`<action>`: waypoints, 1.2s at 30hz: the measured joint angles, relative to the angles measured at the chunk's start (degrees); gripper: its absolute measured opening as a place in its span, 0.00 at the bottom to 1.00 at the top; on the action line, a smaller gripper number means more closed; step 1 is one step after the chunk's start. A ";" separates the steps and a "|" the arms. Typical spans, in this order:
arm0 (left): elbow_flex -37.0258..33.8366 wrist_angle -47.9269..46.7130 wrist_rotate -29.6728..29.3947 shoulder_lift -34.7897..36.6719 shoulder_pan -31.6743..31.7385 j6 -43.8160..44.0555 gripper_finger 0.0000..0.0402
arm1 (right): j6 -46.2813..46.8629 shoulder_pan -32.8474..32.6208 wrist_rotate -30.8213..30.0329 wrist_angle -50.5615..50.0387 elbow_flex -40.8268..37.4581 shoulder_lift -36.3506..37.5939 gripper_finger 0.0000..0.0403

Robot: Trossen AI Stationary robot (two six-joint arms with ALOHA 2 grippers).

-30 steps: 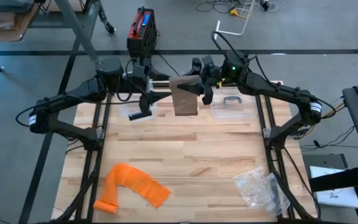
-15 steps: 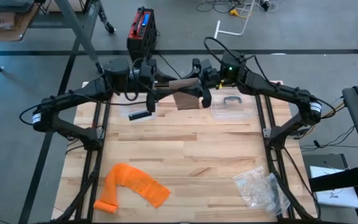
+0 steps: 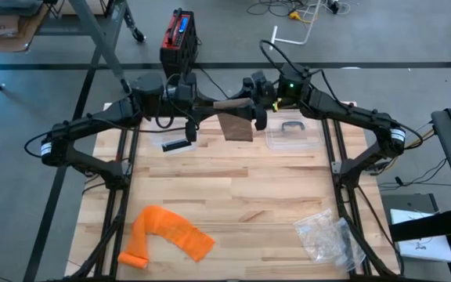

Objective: Roll bandage
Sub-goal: Roll the brown bandage

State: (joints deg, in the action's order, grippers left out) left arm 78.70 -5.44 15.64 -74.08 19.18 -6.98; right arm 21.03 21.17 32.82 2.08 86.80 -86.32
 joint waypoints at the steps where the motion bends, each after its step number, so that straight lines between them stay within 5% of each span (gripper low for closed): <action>1: -0.02 -0.04 -1.15 0.00 -0.04 -1.15 0.17 | 3.20 0.02 -0.11 0.05 0.00 0.00 0.43; 6: -0.09 -0.13 -2.22 0.00 -0.10 -7.67 0.20 | 18.63 0.11 -0.64 0.21 0.00 0.00 0.51; 12: -0.09 0.05 -2.79 0.00 -0.10 -10.21 0.19 | 25.50 0.09 -1.55 0.12 0.00 0.00 0.58; 36: -0.09 1.80 -3.56 -0.46 -0.17 -15.04 0.20 | 27.46 1.48 -1.22 -0.47 -0.07 0.07 0.64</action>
State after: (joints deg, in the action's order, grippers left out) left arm 78.61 -3.64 12.08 -74.54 19.00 -22.02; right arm 48.49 22.65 31.60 1.61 86.74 -86.26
